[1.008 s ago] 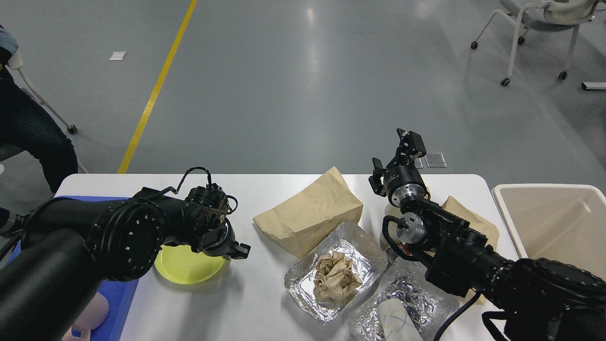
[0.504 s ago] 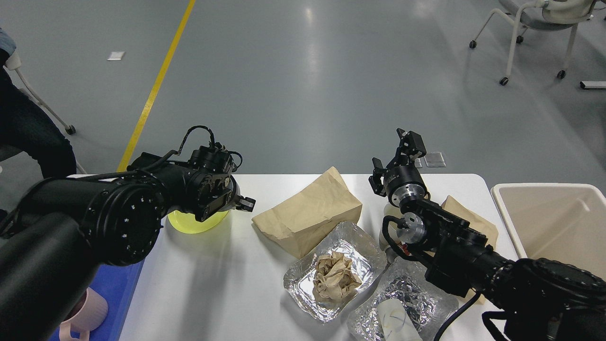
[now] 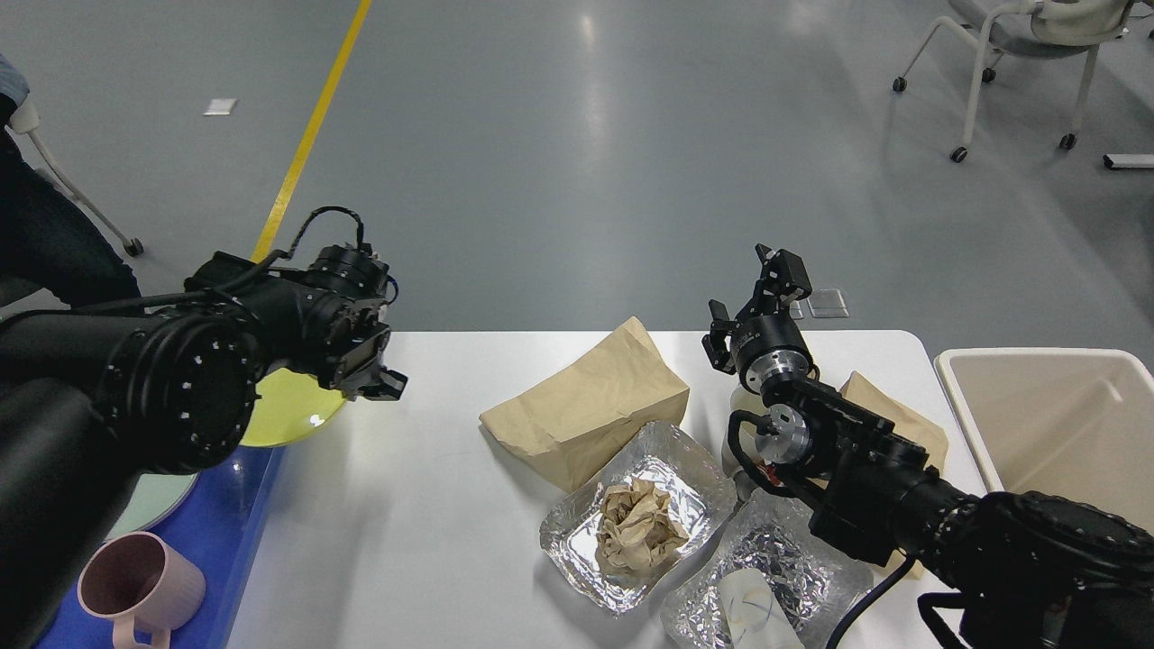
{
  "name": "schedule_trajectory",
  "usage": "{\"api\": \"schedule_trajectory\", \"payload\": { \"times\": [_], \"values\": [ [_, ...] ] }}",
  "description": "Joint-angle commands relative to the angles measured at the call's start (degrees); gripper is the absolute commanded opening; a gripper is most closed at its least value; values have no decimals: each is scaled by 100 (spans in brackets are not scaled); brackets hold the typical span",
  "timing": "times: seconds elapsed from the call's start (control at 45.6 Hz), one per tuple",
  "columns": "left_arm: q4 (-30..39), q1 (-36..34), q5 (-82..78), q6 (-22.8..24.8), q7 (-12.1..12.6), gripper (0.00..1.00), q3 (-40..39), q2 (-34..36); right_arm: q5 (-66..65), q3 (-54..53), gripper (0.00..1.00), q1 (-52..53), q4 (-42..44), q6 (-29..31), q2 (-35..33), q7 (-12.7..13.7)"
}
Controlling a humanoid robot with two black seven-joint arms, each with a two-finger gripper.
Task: Tidy desktop
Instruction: 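Lift the yellow plate and carry it over the blue tray, then lower the yellow plate onto the green plate and open the left gripper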
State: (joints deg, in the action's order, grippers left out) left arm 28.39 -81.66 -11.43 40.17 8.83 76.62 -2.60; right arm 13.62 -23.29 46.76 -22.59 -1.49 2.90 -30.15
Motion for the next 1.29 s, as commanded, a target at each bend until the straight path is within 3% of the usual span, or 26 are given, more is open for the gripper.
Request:
{"api": "schedule_trajectory", "payload": {
  "times": [0.0, 0.372, 0.504, 0.789, 1.095, 1.271],
  "values": [
    [9, 141, 0, 158, -4, 0, -24, 461, 0, 0, 100, 0, 0, 0, 0, 0],
    [-9, 721, -9, 79, -4, 0, 2, 1270, 0, 0, 100, 0, 0, 0, 0, 0],
    [-18, 844, -105, -44, 5, 0, 55, 1350, 0, 0, 100, 0, 0, 0, 0, 0],
    [-18, 1038, -598, -817, 5, 0, 2, 1385, 0, 0, 100, 0, 0, 0, 0, 0],
    [-18, 1134, -615, -835, 5, 0, -6, 1420, 0, 0, 100, 0, 0, 0, 0, 0],
    [-27, 1266, -615, -958, 5, 0, -50, 1772, 0, -9, 100, 0, 0, 0, 0, 0]
  ]
}}
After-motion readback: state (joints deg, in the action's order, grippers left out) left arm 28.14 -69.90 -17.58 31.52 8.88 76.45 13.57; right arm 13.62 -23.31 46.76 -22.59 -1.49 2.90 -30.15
